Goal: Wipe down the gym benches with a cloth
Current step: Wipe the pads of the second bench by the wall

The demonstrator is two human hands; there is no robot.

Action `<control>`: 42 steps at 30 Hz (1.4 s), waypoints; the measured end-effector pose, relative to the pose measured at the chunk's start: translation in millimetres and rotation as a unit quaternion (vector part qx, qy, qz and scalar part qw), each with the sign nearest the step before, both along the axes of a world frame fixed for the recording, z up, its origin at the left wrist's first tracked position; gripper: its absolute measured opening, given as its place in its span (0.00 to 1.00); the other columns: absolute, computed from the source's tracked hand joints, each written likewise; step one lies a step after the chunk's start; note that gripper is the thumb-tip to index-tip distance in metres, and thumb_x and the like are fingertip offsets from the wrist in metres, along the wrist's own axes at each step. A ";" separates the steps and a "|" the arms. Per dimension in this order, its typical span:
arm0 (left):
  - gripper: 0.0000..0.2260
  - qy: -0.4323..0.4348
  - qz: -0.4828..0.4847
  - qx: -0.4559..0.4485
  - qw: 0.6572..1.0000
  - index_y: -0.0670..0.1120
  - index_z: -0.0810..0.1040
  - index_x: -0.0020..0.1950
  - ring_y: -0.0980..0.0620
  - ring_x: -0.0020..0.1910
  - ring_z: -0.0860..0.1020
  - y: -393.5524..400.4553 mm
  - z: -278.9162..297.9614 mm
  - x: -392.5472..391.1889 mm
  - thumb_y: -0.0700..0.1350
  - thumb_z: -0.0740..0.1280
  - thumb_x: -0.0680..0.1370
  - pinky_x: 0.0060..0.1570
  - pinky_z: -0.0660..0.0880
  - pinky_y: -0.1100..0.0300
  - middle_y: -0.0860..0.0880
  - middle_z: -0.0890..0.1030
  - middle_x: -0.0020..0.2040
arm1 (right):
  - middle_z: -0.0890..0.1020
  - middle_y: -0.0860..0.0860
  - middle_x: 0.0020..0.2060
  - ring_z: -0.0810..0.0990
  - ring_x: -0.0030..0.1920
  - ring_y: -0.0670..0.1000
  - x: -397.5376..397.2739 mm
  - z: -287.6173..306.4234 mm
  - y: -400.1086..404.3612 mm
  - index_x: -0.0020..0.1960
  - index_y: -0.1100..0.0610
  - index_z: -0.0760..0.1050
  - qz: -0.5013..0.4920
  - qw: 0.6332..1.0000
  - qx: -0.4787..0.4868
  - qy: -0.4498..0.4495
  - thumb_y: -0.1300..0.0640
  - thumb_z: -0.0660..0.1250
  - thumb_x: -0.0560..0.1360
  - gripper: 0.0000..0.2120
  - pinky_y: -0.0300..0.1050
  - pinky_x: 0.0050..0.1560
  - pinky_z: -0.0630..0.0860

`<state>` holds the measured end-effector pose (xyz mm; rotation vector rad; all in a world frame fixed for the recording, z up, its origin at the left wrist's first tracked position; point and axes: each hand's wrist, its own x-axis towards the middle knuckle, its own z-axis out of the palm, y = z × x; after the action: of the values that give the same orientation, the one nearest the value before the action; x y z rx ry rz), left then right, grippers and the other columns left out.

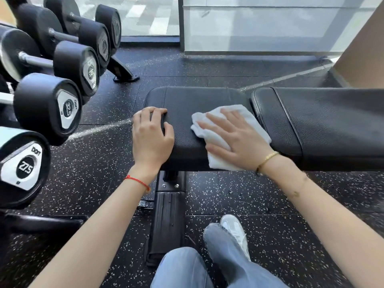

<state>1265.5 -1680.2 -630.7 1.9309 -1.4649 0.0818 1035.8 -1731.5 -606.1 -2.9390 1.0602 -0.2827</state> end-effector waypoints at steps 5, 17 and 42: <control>0.18 0.010 -0.008 -0.002 1.000 0.44 0.77 0.64 0.43 0.64 0.69 1.4 0.2 0.1 0.46 0.59 0.77 0.67 0.67 0.51 0.45 0.76 0.61 | 0.71 0.53 0.73 0.68 0.71 0.64 -16.5 -27.7 28.4 0.78 0.49 0.63 -0.040 0.984 -0.175 0.013 0.32 0.52 0.80 0.32 0.60 0.73 0.63; 0.18 0.012 -0.008 0.000 1.000 0.44 0.77 0.64 0.42 0.64 0.69 2.6 1.6 -1.0 0.46 0.59 0.77 0.66 0.67 0.50 0.44 0.76 0.62 | 0.76 0.55 0.68 0.73 0.67 0.64 -34.3 -36.8 24.9 0.73 0.51 0.71 -0.083 0.979 -0.180 -0.038 0.30 0.52 0.79 0.33 0.59 0.68 0.68; 0.20 -0.008 -0.004 0.046 0.999 0.43 0.76 0.63 0.40 0.61 0.69 -3.2 8.0 0.2 0.48 0.58 0.75 0.65 0.66 0.50 0.43 0.75 0.60 | 0.56 0.46 0.79 0.46 0.80 0.56 43.5 5.7 -70.6 0.78 0.40 0.54 -0.078 0.994 0.079 0.017 0.35 0.49 0.80 0.27 0.55 0.77 0.37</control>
<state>1265.7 -1683.4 -622.7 2.0024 -1.5107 0.0277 1079.3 -1802.1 -600.4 -2.7362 1.2568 -0.1413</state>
